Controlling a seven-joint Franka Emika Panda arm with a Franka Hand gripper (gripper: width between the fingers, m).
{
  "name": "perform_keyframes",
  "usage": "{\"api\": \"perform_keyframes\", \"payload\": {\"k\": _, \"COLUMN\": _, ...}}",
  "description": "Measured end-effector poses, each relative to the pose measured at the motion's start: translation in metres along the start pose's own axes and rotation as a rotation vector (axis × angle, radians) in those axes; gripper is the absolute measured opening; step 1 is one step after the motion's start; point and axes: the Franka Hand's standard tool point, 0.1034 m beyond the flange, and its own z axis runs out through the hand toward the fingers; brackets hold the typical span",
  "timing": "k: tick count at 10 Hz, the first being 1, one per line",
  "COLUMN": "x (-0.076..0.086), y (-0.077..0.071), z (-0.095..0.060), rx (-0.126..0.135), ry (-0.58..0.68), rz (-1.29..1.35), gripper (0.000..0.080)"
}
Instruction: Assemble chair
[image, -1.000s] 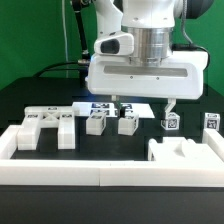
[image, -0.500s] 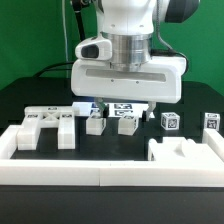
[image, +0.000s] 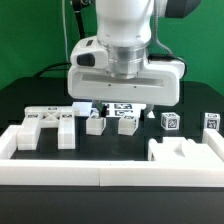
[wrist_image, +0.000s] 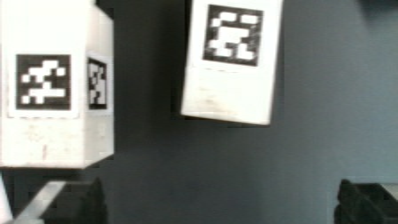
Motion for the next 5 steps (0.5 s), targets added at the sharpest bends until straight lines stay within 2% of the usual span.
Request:
{"api": "perform_keyframes", "payload": {"k": 1, "x": -0.0065, "y": 0.0004, "z": 0.0031, "rx": -0.003, "ry": -0.074, "rz": 0.000, "gripper": 0.0648}}
{"api": "perform_keyframes", "payload": {"k": 3, "x": -0.0054, "y": -0.0039, "z": 0.0062, "rx": -0.011, "ry": -0.172, "rz": -0.008, "gripper": 0.0648}}
{"api": "perform_keyframes", "payload": {"k": 5, "x": -0.0153, "y": -0.0054, "z": 0.0102, "rx": -0.023, "ry": -0.336, "rz": -0.011, "gripper": 0.0648}}
